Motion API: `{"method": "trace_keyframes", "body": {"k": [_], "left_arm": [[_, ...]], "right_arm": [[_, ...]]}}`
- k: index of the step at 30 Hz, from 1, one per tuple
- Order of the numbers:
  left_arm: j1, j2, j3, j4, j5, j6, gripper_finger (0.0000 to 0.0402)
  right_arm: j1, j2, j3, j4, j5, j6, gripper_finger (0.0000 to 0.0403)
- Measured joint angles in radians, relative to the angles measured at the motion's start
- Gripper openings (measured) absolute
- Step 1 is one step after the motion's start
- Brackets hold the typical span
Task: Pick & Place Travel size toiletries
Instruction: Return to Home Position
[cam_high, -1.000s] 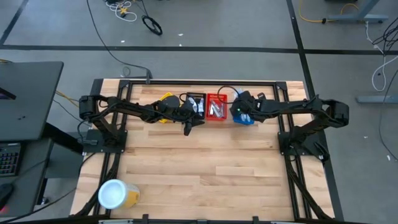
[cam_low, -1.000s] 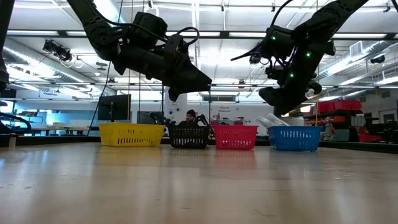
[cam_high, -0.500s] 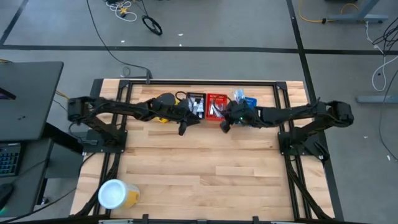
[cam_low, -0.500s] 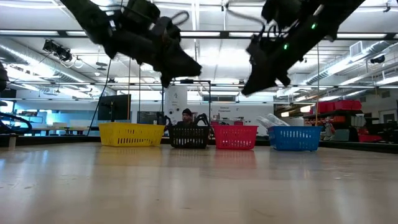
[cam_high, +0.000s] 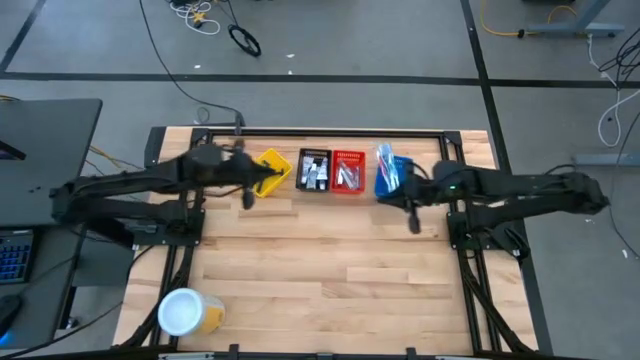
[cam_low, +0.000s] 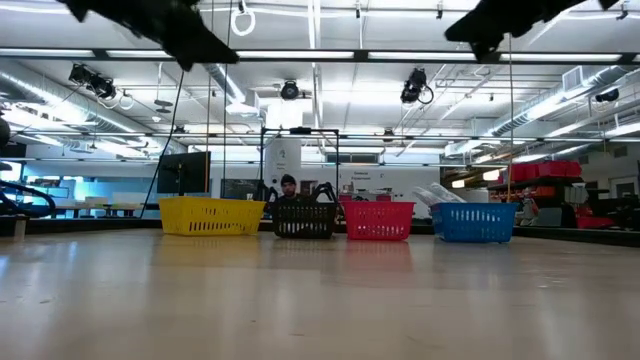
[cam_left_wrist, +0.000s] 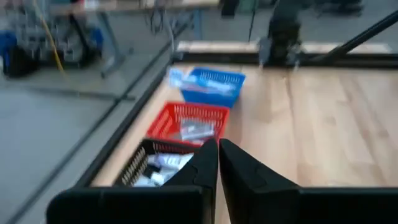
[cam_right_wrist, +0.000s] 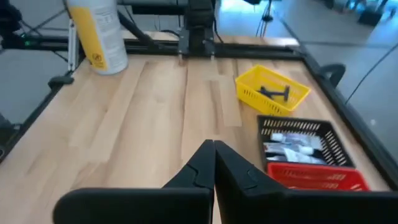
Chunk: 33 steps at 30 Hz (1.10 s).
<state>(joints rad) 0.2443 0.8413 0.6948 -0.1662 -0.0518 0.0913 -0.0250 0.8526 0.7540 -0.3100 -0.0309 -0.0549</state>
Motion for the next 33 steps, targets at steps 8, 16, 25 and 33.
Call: {"method": "trace_keyframes", "body": {"k": [8,16,25,33], "left_arm": [[-0.001,-0.387,-0.246,0.046,0.043,-0.016,0.0007],[0.0,-0.71,-0.475,0.139,0.052,-0.033,0.0025],[-0.001,-0.838,-0.552,0.137,0.12,-0.061,0.0019],[-0.001,-0.839,-0.579,0.198,0.122,-0.035,0.0012]], "right_arm": [[0.006,-0.223,-0.149,0.046,0.003,-0.058,0.0004],[0.005,-0.423,-0.4,0.189,0.0,-0.013,0.0003],[0.006,-0.6,-0.53,0.21,-0.008,-0.009,0.0003],[0.006,-0.727,-0.614,0.205,-0.035,-0.009,0.0003]]}}
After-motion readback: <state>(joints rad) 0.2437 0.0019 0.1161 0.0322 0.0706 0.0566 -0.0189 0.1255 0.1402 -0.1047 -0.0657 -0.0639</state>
